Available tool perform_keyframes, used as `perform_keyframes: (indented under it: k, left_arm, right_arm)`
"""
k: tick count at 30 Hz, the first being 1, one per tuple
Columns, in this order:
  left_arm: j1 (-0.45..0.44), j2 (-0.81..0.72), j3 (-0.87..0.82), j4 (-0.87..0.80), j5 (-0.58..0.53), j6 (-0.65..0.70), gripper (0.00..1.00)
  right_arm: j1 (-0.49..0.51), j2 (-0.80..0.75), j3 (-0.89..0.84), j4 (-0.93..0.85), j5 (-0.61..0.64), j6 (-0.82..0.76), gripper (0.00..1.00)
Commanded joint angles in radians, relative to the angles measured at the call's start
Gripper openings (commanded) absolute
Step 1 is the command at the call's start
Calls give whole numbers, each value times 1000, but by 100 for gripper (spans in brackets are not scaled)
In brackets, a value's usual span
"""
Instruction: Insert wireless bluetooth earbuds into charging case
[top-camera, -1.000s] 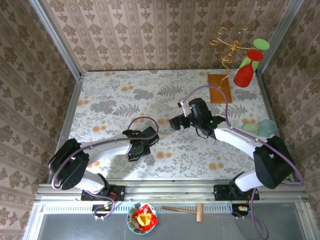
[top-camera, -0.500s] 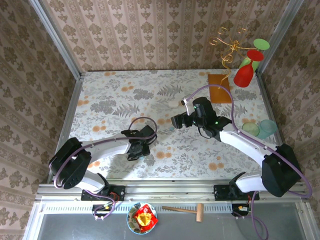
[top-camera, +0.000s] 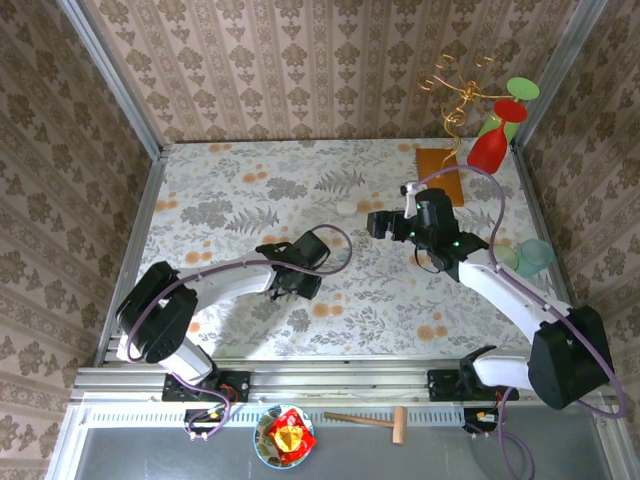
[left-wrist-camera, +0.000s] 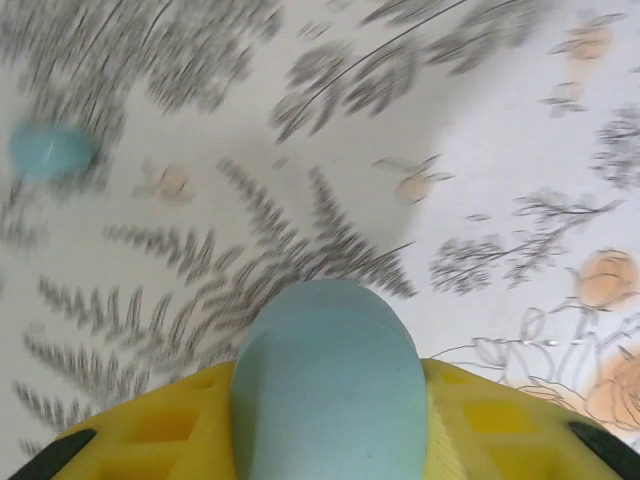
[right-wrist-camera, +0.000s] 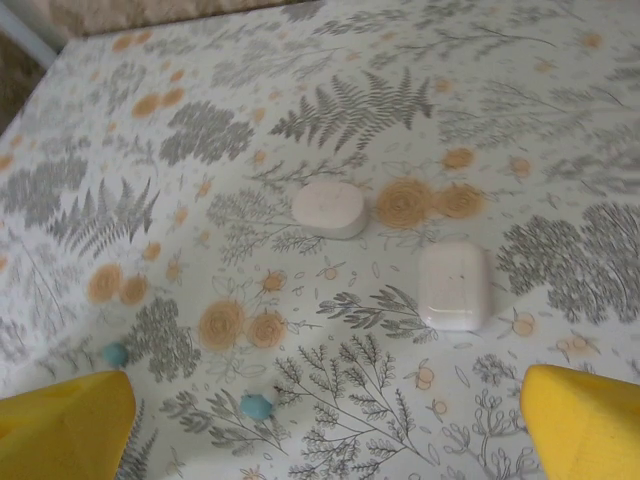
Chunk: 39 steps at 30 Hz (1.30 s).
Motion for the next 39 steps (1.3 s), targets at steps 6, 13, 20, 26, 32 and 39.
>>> perform_keyframes:
  k: [6,13,20,26,32,39]
  left_arm:
    - [-9,-28,50,144,167,472,33]
    - [-40,-85,25,353,237,625,30]
    - [-16,-86,50,399,380,695,30]
    - [8,-78,70,420,457,693,30]
    - [27,-85,67,422,537,693,29]
    - [55,-85,47,428,574,692,30]
  right_arm:
    - [-200,-124,-180,95,-298,296,100]
    - [-209,-99,-178,10,-591,378,94]
    - [-143,-55,-149,-73,-737,369,87]
    - [-40,34,-118,-11,-741,393,77]
    - [4,124,-90,67,-748,430,57]
    - [4,131,-75,93,-761,437,61]
